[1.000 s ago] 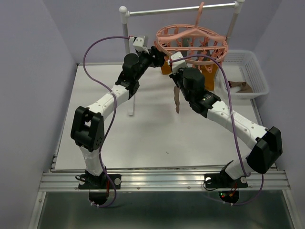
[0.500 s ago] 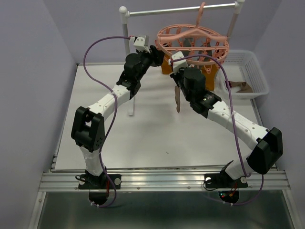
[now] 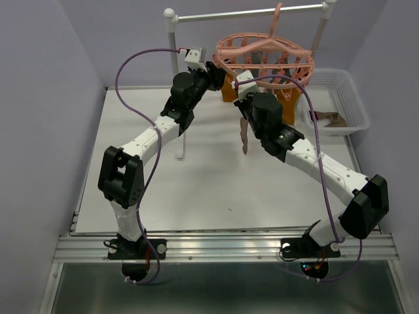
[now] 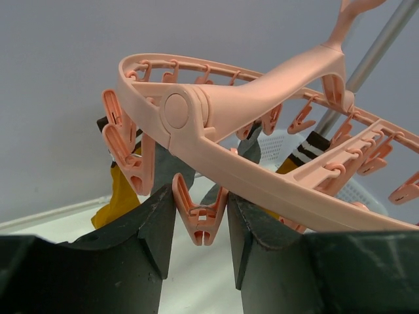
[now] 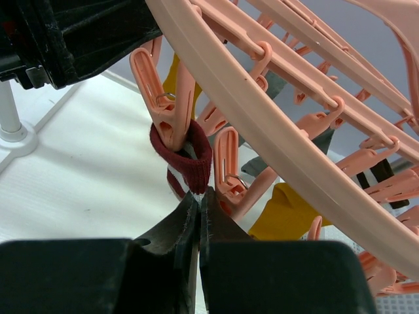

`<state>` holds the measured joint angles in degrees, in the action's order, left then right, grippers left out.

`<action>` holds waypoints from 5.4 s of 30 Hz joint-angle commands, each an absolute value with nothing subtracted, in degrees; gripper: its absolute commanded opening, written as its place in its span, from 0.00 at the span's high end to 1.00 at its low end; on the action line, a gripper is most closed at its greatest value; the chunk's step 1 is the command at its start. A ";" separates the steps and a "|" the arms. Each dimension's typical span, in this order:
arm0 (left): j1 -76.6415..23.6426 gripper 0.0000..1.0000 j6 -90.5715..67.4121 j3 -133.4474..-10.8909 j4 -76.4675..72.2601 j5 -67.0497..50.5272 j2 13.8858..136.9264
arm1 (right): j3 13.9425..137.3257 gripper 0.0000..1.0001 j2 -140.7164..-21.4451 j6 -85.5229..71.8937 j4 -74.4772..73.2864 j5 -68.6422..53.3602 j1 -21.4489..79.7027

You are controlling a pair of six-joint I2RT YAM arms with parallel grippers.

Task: Clip the socks to the hanger
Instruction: Clamp the sock onto the hanger.

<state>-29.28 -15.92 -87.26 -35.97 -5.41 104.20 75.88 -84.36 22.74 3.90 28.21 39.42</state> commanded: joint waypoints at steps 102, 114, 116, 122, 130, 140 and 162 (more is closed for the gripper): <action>-37.53 1.00 -24.52 -85.25 -36.74 23.64 98.79 | 70.14 0.99 -88.42 15.65 30.41 21.98 38.76; -37.53 1.00 -26.46 -85.17 -36.56 23.99 98.88 | 70.66 0.99 -89.03 10.91 31.99 20.65 38.76; -37.53 1.00 -26.54 -85.17 -36.65 24.17 98.88 | 70.66 0.99 -88.86 10.55 32.08 20.04 38.76; -37.53 1.00 -27.42 -85.08 -36.56 24.78 98.79 | 70.49 0.99 -88.51 8.53 32.35 18.38 38.76; -37.62 1.00 -29.36 -85.25 -36.65 24.79 98.35 | 69.87 0.99 -87.89 4.40 28.92 15.91 38.76; -37.53 1.00 -29.53 -85.17 -36.56 24.78 98.44 | 70.58 0.99 -88.33 2.81 29.00 13.80 38.76; -37.53 1.00 -29.88 -83.94 -36.39 24.52 97.47 | 70.67 0.99 -88.86 2.81 35.60 15.20 38.76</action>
<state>-37.43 -29.85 -83.26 -35.35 22.72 100.55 68.42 -89.62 3.14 28.67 14.98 39.03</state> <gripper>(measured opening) 0.413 0.036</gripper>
